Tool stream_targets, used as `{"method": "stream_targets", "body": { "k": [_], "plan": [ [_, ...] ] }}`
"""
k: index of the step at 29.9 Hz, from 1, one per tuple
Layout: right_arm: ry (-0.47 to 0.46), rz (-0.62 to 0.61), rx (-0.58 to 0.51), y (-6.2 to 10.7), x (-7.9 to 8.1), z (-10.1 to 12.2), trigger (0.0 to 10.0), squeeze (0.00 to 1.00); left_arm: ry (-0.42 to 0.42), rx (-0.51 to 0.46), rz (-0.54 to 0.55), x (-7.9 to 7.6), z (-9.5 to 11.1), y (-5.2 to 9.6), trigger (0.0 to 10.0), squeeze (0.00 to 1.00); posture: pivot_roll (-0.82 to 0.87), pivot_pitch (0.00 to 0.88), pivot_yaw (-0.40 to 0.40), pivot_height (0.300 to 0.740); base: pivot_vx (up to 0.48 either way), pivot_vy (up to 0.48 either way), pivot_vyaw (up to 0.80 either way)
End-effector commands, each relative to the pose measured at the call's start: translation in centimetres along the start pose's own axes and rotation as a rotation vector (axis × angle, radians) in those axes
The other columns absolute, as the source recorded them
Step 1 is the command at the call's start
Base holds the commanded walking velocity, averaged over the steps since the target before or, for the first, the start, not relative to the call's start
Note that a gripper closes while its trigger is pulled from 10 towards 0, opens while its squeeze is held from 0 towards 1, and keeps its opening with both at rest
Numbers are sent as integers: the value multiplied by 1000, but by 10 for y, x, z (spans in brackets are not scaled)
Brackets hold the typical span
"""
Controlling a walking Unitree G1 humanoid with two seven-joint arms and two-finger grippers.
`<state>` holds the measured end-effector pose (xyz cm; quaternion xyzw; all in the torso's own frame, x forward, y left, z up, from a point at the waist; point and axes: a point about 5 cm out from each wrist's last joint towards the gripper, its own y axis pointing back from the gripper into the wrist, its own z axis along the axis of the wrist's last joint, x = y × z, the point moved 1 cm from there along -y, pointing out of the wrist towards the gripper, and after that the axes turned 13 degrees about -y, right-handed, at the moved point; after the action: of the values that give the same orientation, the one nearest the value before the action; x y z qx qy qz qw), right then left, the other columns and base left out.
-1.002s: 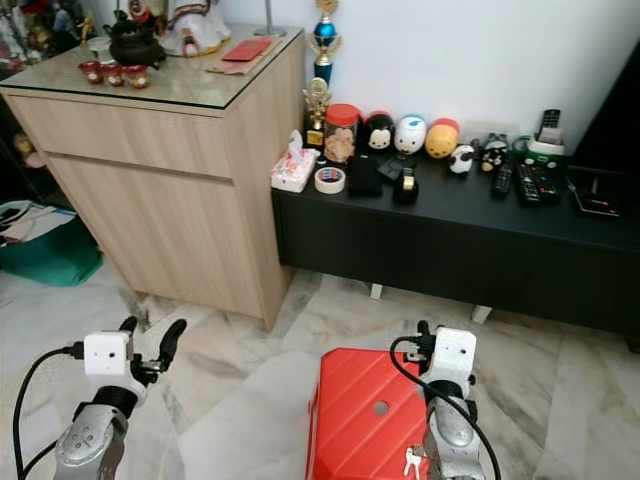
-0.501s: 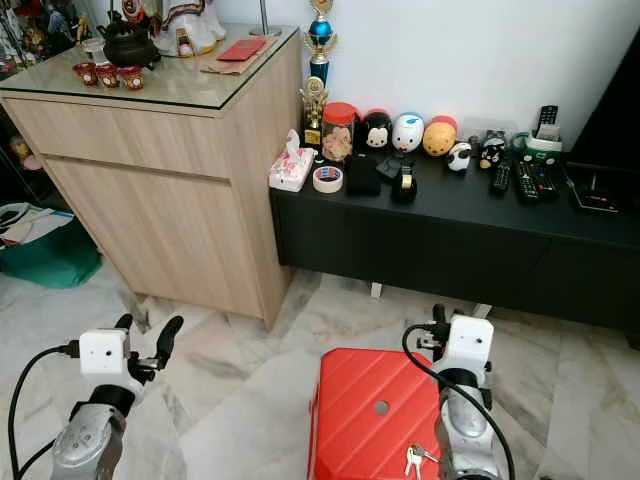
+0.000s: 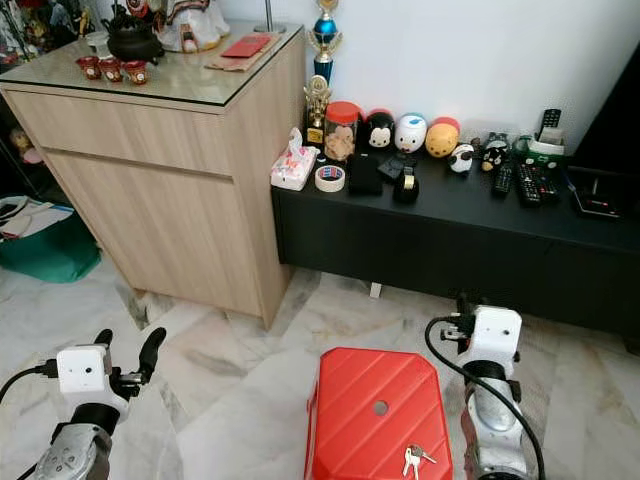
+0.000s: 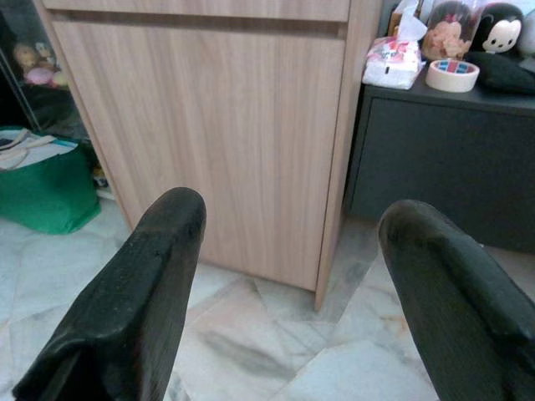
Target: Hang keys on a hook
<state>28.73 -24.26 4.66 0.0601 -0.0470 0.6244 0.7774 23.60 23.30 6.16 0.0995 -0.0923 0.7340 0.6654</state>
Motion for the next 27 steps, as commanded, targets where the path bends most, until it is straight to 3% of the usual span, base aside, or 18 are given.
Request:
{"method": "stream_targets", "body": {
  "k": [1, 6, 14, 27],
  "plan": [
    [19, 9, -14, 1, -1, 5, 10000, 0, 0, -1, 4, 5, 4, 2, 10000, 0, 28, 52, -28, 740, 0, 0, 0],
    [22, 11, -19, 10, -3, 4, 10000, 0, -5, 4, 13, 11, 7, 6, 10000, 0, 24, 78, -19, 740, 0, 0, 0],
    [68, 55, -13, 17, 0, 5, 10000, 0, -7, 8, 0, 8, 12, 11, 10000, 0, 32, 99, -23, 740, 0, 0, 0],
    [72, 45, -17, 19, -4, 13, 10000, 0, 4, 21, -15, 1, 12, 10, 10000, 0, 8, 50, -23, 740, 0, 0, 0]
  ]
}}
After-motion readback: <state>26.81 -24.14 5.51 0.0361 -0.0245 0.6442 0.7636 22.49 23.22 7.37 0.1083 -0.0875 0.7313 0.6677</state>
